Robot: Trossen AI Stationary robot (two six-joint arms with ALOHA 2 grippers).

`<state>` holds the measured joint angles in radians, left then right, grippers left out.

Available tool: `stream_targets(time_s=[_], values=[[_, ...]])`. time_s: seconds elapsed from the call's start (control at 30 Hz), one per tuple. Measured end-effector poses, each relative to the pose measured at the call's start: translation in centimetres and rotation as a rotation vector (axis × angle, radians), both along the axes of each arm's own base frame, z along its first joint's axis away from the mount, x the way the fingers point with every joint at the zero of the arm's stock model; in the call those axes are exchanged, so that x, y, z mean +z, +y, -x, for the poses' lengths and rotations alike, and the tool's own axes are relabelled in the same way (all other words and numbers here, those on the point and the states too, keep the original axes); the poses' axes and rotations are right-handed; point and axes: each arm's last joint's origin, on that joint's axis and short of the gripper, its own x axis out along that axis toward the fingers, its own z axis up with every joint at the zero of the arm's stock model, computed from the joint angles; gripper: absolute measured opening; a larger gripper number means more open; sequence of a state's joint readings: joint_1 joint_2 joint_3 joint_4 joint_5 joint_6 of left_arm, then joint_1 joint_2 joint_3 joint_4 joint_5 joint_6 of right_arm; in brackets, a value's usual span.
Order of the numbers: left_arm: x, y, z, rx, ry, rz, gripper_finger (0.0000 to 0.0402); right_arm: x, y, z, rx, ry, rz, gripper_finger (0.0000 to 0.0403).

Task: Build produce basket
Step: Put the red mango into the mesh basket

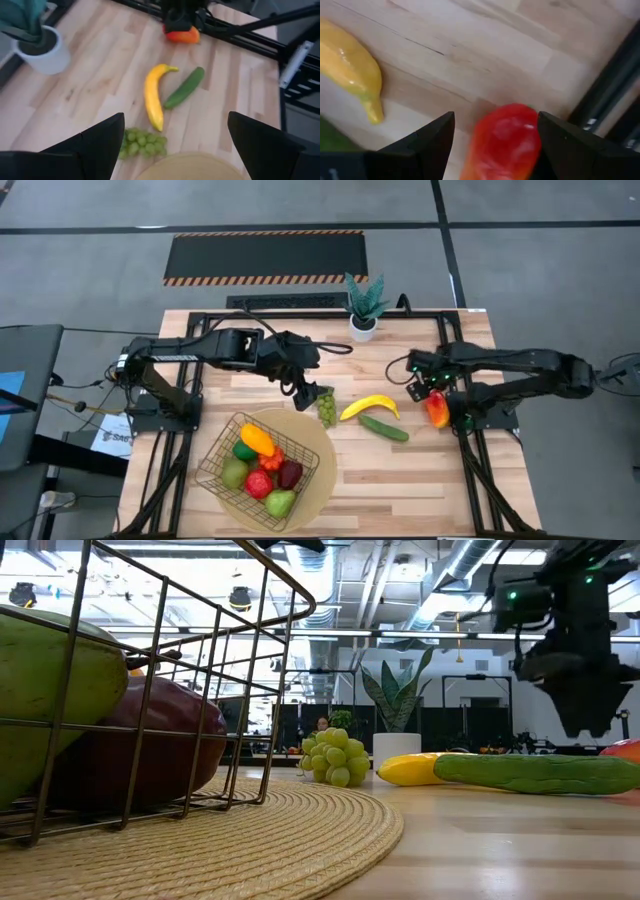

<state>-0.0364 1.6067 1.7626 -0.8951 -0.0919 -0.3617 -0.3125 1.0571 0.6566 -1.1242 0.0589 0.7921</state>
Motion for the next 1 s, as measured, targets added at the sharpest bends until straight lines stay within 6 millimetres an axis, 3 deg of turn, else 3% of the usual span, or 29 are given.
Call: stream_targets(time_s=[0.13,0.53,0.8,1.0], values=[[0.0,-0.1,0.0,-0.038,0.004,0.009,0.0339,-1.2,0.3,-0.9,-0.036,0.086,-0.014,0.0302],[-0.8,0.2,1.1,-0.229,0.150,-0.183,0.0339,-3.5,0.9,-2.3,-0.176,0.274,-0.018,0.0302],[-1.2,1.4,1.7,-0.339,0.236,-0.280,0.0339,-1.8,0.3,-4.3,-0.316,0.271,-0.018,0.0302],[-1.1,2.6,2.4,-0.394,0.256,-0.284,0.0339,0.6,1.7,-5.2,-0.360,0.372,-0.005,0.0302]])
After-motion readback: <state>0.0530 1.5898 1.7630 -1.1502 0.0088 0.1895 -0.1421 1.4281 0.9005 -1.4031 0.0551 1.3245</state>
